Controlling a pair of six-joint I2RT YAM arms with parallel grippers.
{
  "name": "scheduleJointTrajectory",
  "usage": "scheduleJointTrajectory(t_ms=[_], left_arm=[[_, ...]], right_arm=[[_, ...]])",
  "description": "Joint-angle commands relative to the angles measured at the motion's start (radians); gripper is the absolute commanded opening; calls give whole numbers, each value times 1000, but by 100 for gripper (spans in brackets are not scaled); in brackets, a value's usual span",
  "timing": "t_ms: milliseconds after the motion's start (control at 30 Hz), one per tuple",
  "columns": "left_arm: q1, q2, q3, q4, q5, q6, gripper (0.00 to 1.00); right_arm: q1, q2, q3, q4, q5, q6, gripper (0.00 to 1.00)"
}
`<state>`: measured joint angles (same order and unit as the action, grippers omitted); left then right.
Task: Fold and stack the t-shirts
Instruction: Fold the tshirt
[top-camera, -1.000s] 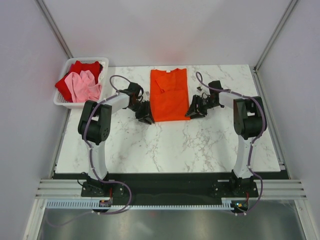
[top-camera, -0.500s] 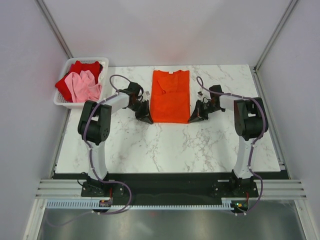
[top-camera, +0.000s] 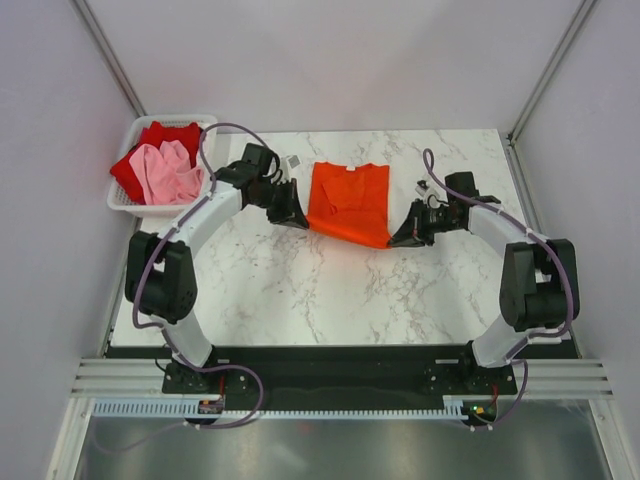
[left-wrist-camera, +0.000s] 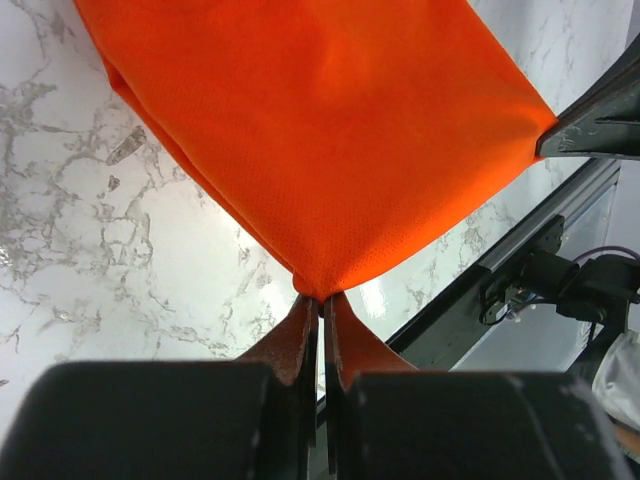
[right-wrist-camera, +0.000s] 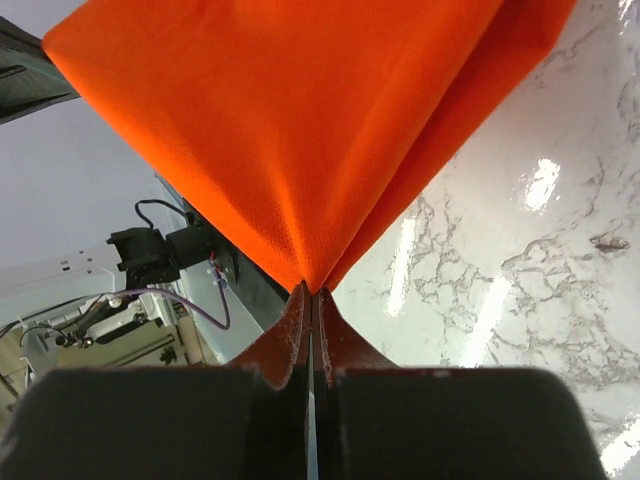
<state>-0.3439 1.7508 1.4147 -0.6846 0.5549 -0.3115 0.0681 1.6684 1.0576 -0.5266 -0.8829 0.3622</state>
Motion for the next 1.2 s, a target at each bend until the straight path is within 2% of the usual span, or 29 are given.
scheduleJointTrajectory(t_ms=[0, 200, 300, 567, 633, 667, 700, 733, 767, 800, 833, 900, 1033, 1067, 1100, 1167], left_arm=[[-20, -19, 29, -21, 13, 46, 2], [-21, 48, 87, -13, -36, 71, 2], [-9, 140, 203, -13, -75, 100, 2], [42, 458, 694, 13, -139, 141, 2], [42, 533, 835, 39, -162, 163, 2], [42, 565, 875, 57, -162, 166, 6], [42, 634, 909, 89, -153, 170, 16], [42, 665, 985, 114, -158, 182, 33], [42, 700, 1021, 166, -177, 184, 39], [40, 740, 1049, 193, -206, 183, 46], [36, 746, 1066, 221, -276, 184, 63], [28, 736, 1067, 260, -317, 212, 70], [29, 635, 951, 235, -326, 204, 73], [31, 613, 925, 226, -319, 201, 72], [32, 593, 871, 197, -303, 198, 71], [42, 535, 810, 175, -174, 183, 66]], right_arm=[[-7, -53, -1, -9, -24, 20, 0], [-27, -4, 87, 46, 16, 27, 0], [-39, 79, 182, 99, 38, 43, 0], [-45, 381, 627, 145, 85, 9, 0], [-45, 466, 695, 189, 107, 23, 0], [-45, 496, 758, 210, 114, 23, 3], [-44, 526, 794, 230, 127, 18, 16], [-41, 586, 870, 259, 157, 14, 22], [-28, 611, 905, 278, 176, 9, 34], [-19, 637, 942, 289, 186, -12, 55], [-11, 677, 987, 281, 217, -49, 60], [10, 673, 1044, 269, 245, -78, 69], [9, 561, 945, 214, 251, -135, 70], [4, 542, 873, 200, 246, -155, 70], [2, 525, 839, 171, 249, -173, 70], [1, 495, 758, 137, 259, -212, 71]])
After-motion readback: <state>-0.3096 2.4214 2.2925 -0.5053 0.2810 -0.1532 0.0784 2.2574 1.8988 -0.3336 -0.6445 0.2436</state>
